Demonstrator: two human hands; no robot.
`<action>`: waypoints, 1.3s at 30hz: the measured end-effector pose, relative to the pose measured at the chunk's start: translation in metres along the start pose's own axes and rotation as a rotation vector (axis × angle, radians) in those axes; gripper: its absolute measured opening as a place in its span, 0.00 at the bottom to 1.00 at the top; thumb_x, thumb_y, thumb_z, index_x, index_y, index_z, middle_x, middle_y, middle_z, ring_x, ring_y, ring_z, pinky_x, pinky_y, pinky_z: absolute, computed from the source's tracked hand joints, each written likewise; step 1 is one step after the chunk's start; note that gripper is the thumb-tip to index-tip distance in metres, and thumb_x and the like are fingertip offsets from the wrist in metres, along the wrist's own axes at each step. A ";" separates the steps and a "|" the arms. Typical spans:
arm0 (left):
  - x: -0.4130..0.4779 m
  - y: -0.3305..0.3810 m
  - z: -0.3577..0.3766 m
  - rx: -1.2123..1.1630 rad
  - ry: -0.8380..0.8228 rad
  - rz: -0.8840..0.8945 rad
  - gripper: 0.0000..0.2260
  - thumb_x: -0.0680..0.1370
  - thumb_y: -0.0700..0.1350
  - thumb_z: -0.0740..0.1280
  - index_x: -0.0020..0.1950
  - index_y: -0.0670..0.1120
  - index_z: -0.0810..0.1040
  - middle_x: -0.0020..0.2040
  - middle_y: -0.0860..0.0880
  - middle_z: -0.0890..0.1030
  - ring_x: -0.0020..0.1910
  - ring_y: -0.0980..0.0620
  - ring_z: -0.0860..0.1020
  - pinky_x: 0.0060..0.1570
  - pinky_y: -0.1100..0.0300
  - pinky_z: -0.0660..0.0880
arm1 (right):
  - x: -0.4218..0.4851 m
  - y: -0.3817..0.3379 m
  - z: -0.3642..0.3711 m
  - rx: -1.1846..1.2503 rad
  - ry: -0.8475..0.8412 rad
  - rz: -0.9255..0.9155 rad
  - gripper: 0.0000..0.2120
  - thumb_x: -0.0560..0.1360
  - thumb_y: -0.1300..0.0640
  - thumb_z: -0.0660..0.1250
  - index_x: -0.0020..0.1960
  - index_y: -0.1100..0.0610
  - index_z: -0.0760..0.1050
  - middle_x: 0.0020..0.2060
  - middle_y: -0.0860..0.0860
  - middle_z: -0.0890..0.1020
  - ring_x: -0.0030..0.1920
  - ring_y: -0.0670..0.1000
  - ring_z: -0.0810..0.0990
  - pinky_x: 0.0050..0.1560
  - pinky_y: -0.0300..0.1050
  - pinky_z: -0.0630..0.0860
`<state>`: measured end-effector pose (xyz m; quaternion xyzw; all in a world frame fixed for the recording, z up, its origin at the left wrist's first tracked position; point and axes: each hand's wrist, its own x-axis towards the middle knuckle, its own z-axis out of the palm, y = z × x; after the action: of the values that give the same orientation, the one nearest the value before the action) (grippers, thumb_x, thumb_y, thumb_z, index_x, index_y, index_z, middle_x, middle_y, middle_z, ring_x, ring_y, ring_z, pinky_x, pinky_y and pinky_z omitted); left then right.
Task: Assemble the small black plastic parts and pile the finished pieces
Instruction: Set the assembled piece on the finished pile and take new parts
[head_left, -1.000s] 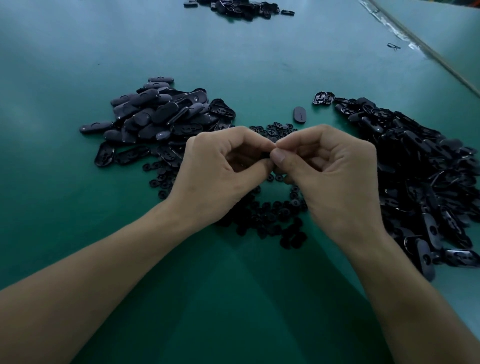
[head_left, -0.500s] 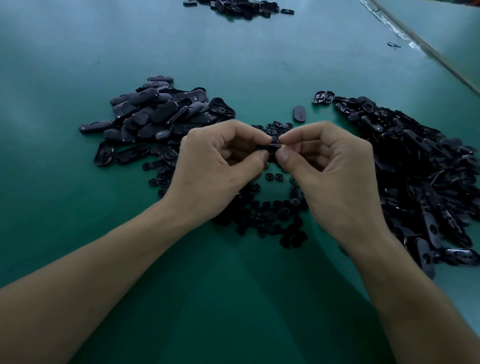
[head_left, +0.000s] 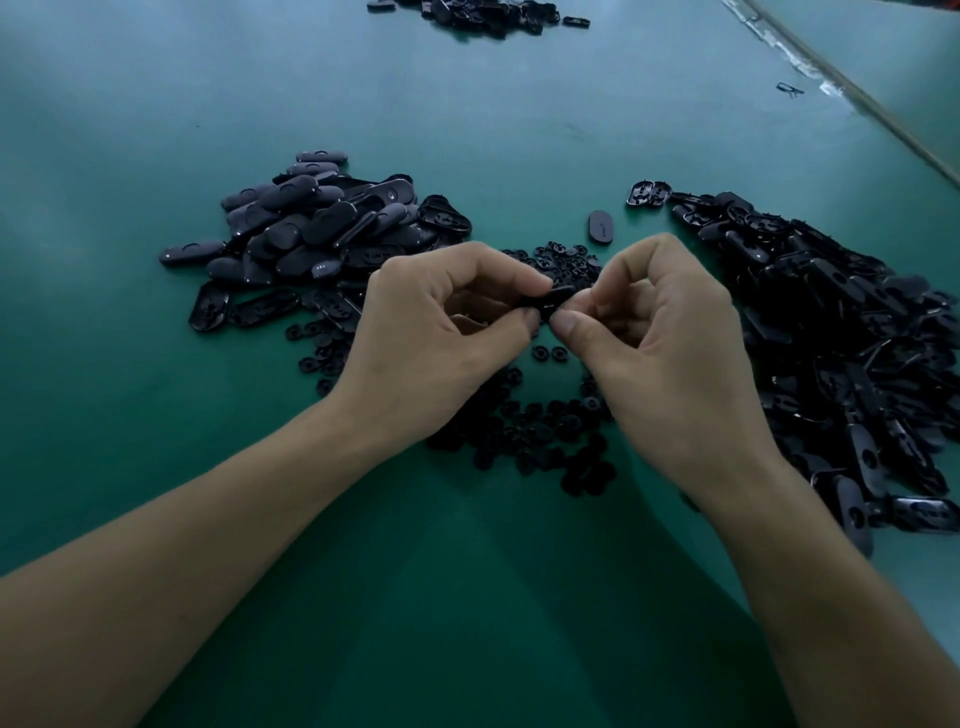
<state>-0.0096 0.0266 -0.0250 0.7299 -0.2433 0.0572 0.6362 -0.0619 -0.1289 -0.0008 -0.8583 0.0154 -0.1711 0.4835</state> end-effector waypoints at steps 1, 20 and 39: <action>0.000 0.000 0.000 0.004 -0.008 -0.001 0.10 0.73 0.36 0.73 0.47 0.52 0.84 0.43 0.53 0.86 0.41 0.55 0.85 0.43 0.61 0.81 | 0.000 -0.001 0.000 -0.026 0.005 -0.012 0.16 0.74 0.60 0.74 0.40 0.45 0.68 0.39 0.47 0.83 0.39 0.48 0.82 0.44 0.55 0.79; -0.002 -0.001 0.002 0.175 -0.046 0.061 0.07 0.74 0.38 0.73 0.50 0.47 0.82 0.41 0.56 0.83 0.38 0.57 0.82 0.38 0.67 0.77 | -0.007 -0.006 0.012 -0.132 0.188 0.028 0.18 0.72 0.62 0.76 0.34 0.49 0.69 0.32 0.45 0.82 0.34 0.47 0.82 0.34 0.42 0.76; 0.001 0.000 0.002 0.077 -0.002 -0.008 0.11 0.75 0.36 0.73 0.48 0.53 0.79 0.42 0.55 0.84 0.39 0.58 0.81 0.42 0.65 0.77 | 0.000 0.002 0.009 -0.061 0.073 -0.064 0.12 0.74 0.62 0.74 0.53 0.47 0.82 0.47 0.42 0.84 0.47 0.42 0.82 0.48 0.32 0.76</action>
<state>-0.0094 0.0249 -0.0253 0.7547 -0.2389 0.0632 0.6078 -0.0586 -0.1222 -0.0069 -0.8659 0.0108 -0.2172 0.4504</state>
